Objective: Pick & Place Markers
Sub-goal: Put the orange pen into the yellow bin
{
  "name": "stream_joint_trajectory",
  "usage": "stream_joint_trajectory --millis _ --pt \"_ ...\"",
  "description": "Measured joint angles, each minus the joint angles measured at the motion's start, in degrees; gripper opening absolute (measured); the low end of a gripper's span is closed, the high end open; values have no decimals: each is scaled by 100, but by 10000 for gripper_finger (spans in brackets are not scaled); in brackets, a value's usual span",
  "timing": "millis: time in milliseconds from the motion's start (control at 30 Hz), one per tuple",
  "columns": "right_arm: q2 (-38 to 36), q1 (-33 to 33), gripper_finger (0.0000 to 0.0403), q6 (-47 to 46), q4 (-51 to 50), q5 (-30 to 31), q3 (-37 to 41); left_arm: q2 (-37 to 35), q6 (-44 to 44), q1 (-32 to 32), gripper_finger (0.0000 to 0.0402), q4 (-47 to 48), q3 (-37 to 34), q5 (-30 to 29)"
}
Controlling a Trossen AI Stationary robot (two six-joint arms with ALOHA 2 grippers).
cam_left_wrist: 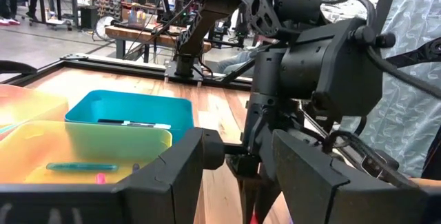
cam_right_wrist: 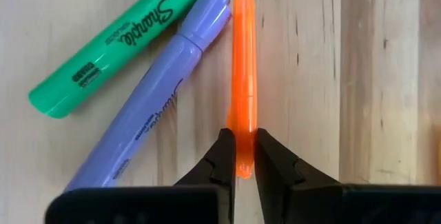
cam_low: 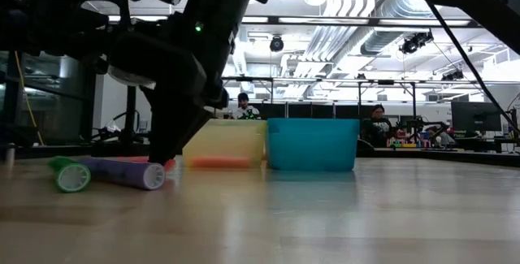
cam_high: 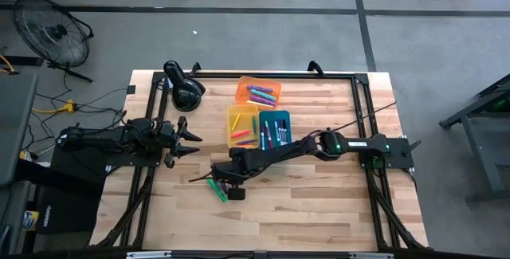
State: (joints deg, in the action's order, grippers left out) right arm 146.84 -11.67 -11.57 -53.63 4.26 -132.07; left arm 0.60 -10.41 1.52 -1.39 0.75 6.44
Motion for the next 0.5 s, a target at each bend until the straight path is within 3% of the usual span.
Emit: stream_joint_trajectory --millis 500 --pt "-148 -35 23 2 -98 237 -15 0 1 0 170 -1 0 -1"
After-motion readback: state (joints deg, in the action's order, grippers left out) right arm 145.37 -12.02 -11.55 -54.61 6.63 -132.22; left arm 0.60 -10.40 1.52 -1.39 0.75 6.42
